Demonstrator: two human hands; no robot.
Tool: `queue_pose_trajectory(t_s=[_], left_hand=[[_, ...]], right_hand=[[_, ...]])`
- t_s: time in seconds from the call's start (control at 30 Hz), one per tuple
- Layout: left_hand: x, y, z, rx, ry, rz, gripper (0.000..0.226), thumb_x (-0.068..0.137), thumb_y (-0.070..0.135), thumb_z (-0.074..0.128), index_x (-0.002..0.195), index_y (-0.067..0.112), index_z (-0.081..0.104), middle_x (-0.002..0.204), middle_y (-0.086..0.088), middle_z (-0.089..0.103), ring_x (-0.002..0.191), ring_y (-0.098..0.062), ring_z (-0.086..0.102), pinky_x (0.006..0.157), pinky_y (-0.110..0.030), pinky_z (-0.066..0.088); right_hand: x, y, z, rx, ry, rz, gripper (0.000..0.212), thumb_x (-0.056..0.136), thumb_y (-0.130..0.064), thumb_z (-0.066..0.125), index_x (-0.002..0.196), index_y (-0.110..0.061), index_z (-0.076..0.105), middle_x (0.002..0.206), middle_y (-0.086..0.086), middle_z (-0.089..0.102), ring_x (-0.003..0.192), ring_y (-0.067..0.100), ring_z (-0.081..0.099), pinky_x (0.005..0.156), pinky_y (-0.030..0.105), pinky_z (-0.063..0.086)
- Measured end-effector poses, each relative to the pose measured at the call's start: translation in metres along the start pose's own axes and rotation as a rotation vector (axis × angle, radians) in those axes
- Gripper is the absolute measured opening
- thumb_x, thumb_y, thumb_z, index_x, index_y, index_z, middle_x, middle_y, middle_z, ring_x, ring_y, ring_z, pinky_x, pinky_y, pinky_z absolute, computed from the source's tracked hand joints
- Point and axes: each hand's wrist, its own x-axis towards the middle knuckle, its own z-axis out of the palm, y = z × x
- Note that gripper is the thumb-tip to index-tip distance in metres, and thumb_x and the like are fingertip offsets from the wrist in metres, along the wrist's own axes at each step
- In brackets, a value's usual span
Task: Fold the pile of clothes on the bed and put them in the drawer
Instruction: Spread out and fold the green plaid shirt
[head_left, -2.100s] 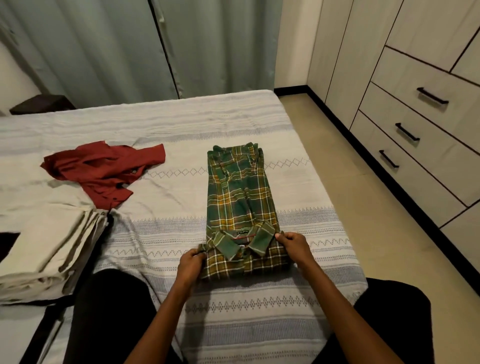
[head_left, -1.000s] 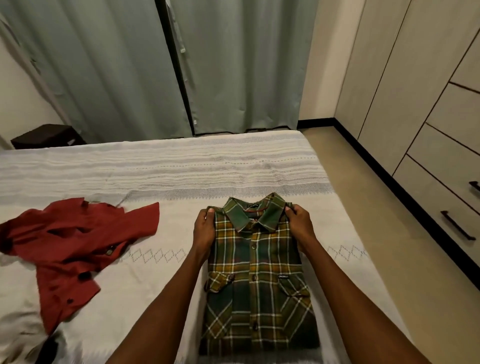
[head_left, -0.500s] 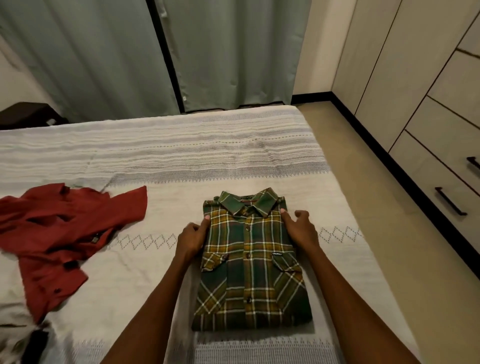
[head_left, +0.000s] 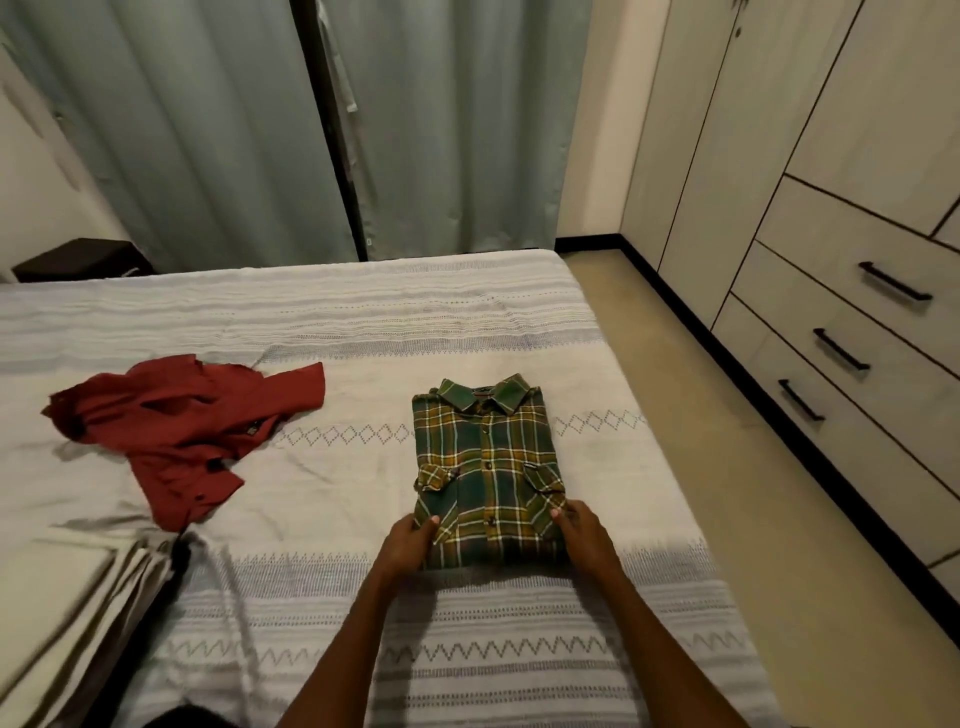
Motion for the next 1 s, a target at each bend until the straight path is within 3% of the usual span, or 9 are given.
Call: queue_pose_trajectory(t_s=[0.13,0.23,0.47,0.57,0.63,0.77,0.87,0.93,1.0], left_hand=[[-0.053,-0.026,0.009,-0.026,-0.021,-0.015,0.020,0.102,0.030,0.054,0.108,0.015,0.064,0.108,-0.008,0.069,0.090,-0.017,0.064,0.071,-0.026,0.048],[-0.089,-0.049,0.015,-0.041,-0.092,-0.051,0.013,0.099,0.026,0.059,0.102,0.016,0.067,0.103,-0.007,0.071,0.093,-0.020,0.068,0.085,-0.035,0.056],[-0.160,-0.091,0.018,0.167,-0.170,-0.149,0.023,0.094,0.032,0.065,0.101,0.011,0.072,0.095,-0.008,0.074,0.086,-0.018,0.070,0.086,-0.037,0.058],[-0.163,-0.088,0.018,0.275,0.105,-0.052,0.047,0.094,0.046,0.062,0.123,0.009,0.061,0.118,-0.012,0.068,0.105,-0.026,0.066,0.091,-0.038,0.053],[-0.162,-0.070,0.024,0.326,0.343,0.155,0.054,0.097,0.049,0.055,0.138,0.015,0.050,0.135,-0.009,0.059,0.120,-0.027,0.057,0.099,-0.042,0.048],[-0.135,-0.037,0.054,0.466,0.332,0.535,0.052,0.106,0.043,0.032,0.153,0.022,0.032,0.161,0.000,0.029,0.149,-0.020,0.024,0.122,-0.042,0.021],[-0.109,-0.062,0.073,0.697,0.152,0.510,0.059,0.105,0.052,0.011,0.159,0.030,0.002,0.163,0.010,-0.011,0.153,-0.015,-0.011,0.124,-0.040,-0.004],[-0.101,-0.087,0.078,0.793,0.088,0.446,0.062,0.103,0.057,0.007,0.158,0.032,-0.005,0.160,0.012,-0.019,0.152,-0.015,-0.015,0.122,-0.042,-0.010],[-0.095,-0.094,0.078,0.824,0.089,0.436,0.063,0.102,0.058,0.006,0.158,0.033,-0.006,0.161,0.013,-0.019,0.151,-0.014,-0.017,0.121,-0.044,-0.011]], right_hand=[[-0.059,0.030,0.001,-0.043,0.055,-0.033,0.032,0.105,-0.035,0.047,0.130,-0.016,0.057,0.126,0.006,0.065,0.106,0.018,0.058,0.085,0.027,0.040],[-0.106,0.054,0.003,-0.021,0.085,-0.065,0.031,0.105,-0.035,0.049,0.131,-0.019,0.057,0.120,-0.002,0.064,0.107,0.015,0.058,0.086,0.026,0.040],[-0.192,0.095,0.006,-0.088,0.139,-0.060,0.029,0.102,-0.029,0.054,0.130,-0.022,0.060,0.115,-0.002,0.067,0.105,0.021,0.064,0.080,0.029,0.046],[-0.192,0.083,0.002,-0.118,0.347,-0.102,0.041,0.097,-0.019,0.059,0.138,-0.021,0.057,0.121,0.002,0.061,0.105,0.022,0.060,0.083,0.037,0.050],[-0.178,0.060,0.006,-0.154,0.412,-0.210,0.045,0.096,-0.019,0.059,0.140,-0.017,0.054,0.125,0.005,0.058,0.109,0.022,0.057,0.090,0.041,0.051],[-0.151,0.006,0.031,-0.351,0.234,-0.472,0.051,0.103,-0.045,0.036,0.147,-0.022,0.045,0.145,0.001,0.050,0.136,0.020,0.043,0.111,0.044,0.037],[-0.135,0.017,0.053,-0.637,0.005,-0.510,0.067,0.102,-0.061,0.010,0.160,-0.028,0.018,0.167,-0.006,0.014,0.155,0.019,0.007,0.125,0.047,0.007],[-0.128,0.034,0.059,-0.717,-0.088,-0.411,0.072,0.100,-0.066,0.006,0.161,-0.028,0.002,0.165,-0.011,-0.008,0.155,0.015,-0.007,0.123,0.043,-0.008],[-0.121,0.039,0.060,-0.752,-0.096,-0.383,0.075,0.099,-0.068,0.007,0.161,-0.026,-0.002,0.165,-0.009,-0.010,0.154,0.013,-0.011,0.121,0.040,-0.012]])
